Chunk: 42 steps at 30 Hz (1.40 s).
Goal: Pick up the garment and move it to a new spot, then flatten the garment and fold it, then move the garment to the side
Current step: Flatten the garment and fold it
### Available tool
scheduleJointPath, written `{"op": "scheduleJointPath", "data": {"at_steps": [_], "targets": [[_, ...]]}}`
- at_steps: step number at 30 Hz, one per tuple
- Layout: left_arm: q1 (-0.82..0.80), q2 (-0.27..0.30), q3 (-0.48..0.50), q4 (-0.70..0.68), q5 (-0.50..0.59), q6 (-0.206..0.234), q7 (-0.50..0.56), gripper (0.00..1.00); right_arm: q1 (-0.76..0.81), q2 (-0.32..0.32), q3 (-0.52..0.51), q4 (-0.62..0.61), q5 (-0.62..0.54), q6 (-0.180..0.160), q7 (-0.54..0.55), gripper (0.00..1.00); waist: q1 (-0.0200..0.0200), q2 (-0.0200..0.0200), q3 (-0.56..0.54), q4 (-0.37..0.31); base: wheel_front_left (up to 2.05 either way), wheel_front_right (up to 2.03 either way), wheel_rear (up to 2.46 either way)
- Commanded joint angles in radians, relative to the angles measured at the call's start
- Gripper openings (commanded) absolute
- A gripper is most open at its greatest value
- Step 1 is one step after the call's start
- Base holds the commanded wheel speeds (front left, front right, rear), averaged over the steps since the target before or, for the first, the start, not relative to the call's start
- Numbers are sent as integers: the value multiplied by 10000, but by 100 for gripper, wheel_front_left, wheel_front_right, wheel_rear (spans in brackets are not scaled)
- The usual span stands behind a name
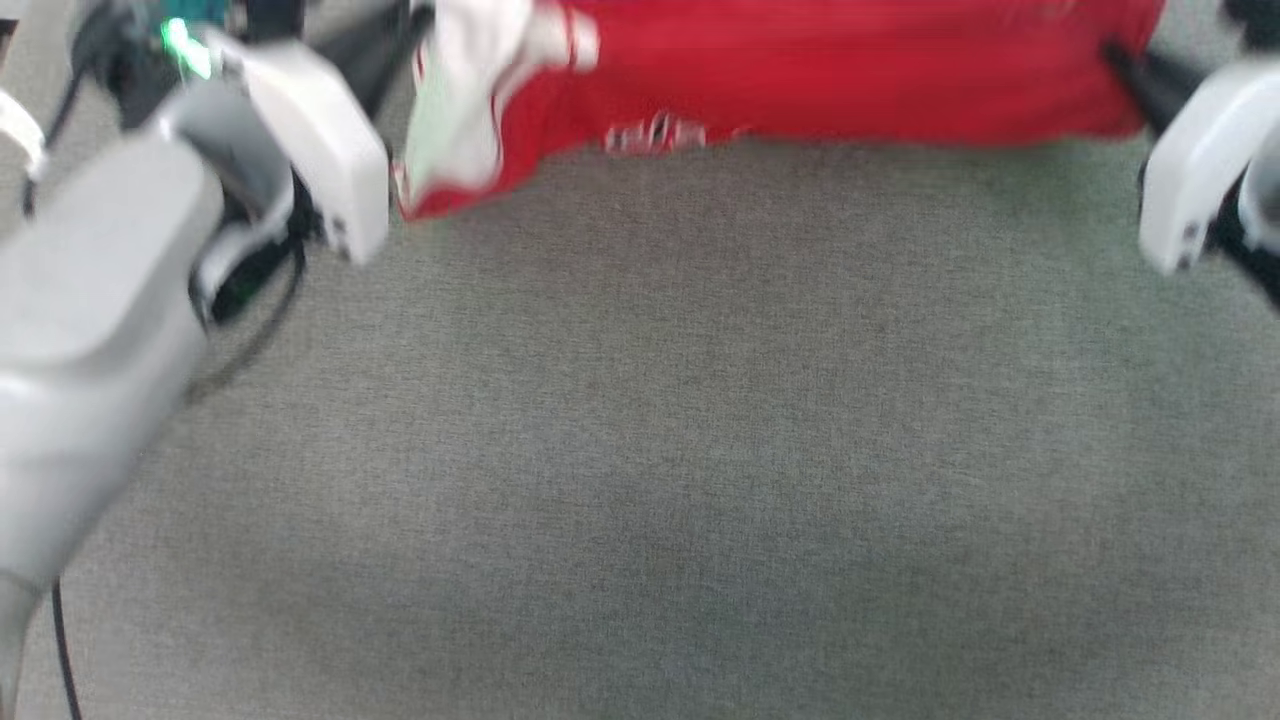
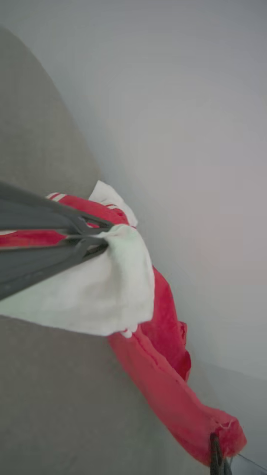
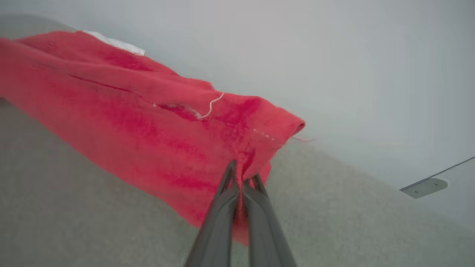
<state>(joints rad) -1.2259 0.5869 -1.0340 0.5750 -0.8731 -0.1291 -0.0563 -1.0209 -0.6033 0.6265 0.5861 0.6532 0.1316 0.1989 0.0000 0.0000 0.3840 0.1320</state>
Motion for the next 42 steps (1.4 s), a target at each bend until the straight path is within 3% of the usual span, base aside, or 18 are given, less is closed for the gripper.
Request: {"op": "scheduleJointPath", "data": {"at_steps": [1, 5, 11, 28, 37, 42], "targets": [[558, 144, -32, -186, -437, 0, 366, 0, 555, -200, 122, -334, 266, -17, 178, 0, 0, 0, -99, 39, 0, 0, 0], [1400, 384, -70, -712, -1118, 106, 874, 0, 1455, -570, 195, -1052, 711, -17, 503, 0, 0, 0, -213, 58, 0, 0, 0], [3017, 950, -94, -2194, -2158, 820, 1519, 0, 3376, -1266, -66, -2525, 1371, -14, 1185, 0, 0, 0, -463, 70, 0, 0, 0], [6981, 2938, -860, -7387, -3966, 4109, 2916, 0, 8689, -2556, -1683, -6219, 2076, -11, 2789, 0, 0, 0, -863, 25, 0, 0, 0], [7961, 3147, -1012, -8155, -4501, 4794, 2875, 0, 10629, -2432, -2787, -7166, 2273, -11, 3338, 0, 0, 0, -639, 54, 0, 0, 0], [7437, 3612, -775, -8596, -4134, 5022, 2931, 0, 10808, -2164, -3678, -7713, 2186, -13, 3451, 0, 0, 0, -460, 39, 0, 0, 0]]}}
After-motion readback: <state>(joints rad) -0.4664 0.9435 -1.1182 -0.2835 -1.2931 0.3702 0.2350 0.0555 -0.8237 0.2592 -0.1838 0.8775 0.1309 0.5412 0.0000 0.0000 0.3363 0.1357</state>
